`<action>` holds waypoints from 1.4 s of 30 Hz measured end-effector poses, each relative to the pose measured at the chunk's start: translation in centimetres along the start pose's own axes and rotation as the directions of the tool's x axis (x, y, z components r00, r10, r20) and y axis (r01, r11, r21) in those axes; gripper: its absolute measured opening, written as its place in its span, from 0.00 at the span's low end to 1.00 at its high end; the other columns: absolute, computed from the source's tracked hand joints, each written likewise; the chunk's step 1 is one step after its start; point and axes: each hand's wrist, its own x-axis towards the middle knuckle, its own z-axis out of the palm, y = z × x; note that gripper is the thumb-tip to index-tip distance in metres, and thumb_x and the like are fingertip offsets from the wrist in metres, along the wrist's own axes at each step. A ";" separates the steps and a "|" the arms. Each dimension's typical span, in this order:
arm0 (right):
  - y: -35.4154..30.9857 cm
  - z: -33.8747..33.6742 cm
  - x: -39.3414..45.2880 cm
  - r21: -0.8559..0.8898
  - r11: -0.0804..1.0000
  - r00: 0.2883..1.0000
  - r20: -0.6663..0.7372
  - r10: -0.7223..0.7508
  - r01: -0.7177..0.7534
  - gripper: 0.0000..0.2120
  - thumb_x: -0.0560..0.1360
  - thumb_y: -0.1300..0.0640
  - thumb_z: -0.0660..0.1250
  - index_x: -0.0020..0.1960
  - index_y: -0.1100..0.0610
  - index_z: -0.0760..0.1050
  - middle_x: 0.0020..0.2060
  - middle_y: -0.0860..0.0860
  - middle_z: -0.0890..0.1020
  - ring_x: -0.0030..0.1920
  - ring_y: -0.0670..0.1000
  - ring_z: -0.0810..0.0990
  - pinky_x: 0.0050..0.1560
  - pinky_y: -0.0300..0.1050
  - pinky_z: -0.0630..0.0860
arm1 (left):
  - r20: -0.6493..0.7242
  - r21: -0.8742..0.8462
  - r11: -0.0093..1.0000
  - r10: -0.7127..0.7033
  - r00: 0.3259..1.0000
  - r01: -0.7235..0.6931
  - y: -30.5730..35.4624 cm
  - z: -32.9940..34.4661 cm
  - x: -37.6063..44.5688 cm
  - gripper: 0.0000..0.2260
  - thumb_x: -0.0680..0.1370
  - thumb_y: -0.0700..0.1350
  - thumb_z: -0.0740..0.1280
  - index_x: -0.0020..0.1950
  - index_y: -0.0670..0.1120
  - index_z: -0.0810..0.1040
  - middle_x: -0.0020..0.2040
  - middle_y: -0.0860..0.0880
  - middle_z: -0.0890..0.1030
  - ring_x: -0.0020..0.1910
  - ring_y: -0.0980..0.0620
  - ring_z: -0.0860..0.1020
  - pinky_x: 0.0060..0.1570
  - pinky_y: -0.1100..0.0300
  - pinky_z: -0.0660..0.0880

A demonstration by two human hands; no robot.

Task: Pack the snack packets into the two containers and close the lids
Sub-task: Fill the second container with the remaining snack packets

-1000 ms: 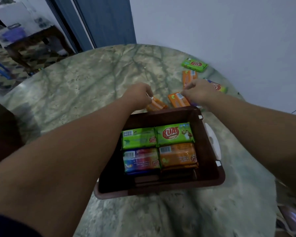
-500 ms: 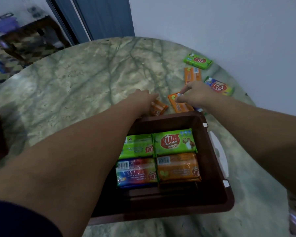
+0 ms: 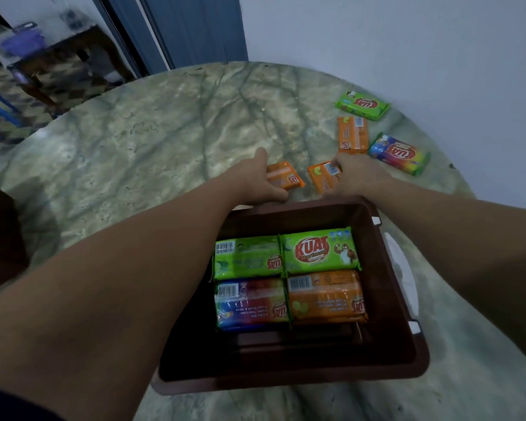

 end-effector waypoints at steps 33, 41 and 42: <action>-3.7 -3.2 -6.2 0.545 0.821 0.928 -0.369 0.052 0.171 0.37 0.65 0.49 0.78 0.67 0.56 0.64 0.58 0.51 0.67 0.61 0.53 0.72 0.63 0.53 0.74 | -0.401 -0.119 0.991 0.002 0.916 -0.055 1.7 -2.9 -8.6 0.23 0.68 0.66 0.69 0.53 0.51 0.71 0.45 0.51 0.80 0.42 0.48 0.78 0.46 0.47 0.78; -2.7 -1.6 -12.2 0.424 0.851 0.892 -0.440 -0.105 0.309 0.36 0.66 0.51 0.78 0.67 0.57 0.63 0.59 0.51 0.65 0.61 0.53 0.71 0.62 0.49 0.72 | -0.429 -0.010 0.995 0.088 0.899 -0.102 2.2 -2.1 -14.4 0.23 0.69 0.65 0.71 0.53 0.51 0.69 0.45 0.52 0.78 0.42 0.50 0.77 0.40 0.51 0.76; -2.6 -1.4 -12.9 0.403 0.856 0.888 -0.442 -0.127 0.323 0.36 0.66 0.51 0.78 0.67 0.57 0.63 0.60 0.52 0.65 0.62 0.52 0.70 0.62 0.49 0.72 | -0.423 -0.007 0.994 0.092 0.902 -0.105 2.2 -1.9 -15.0 0.23 0.69 0.65 0.71 0.53 0.51 0.70 0.45 0.52 0.77 0.41 0.51 0.76 0.40 0.51 0.75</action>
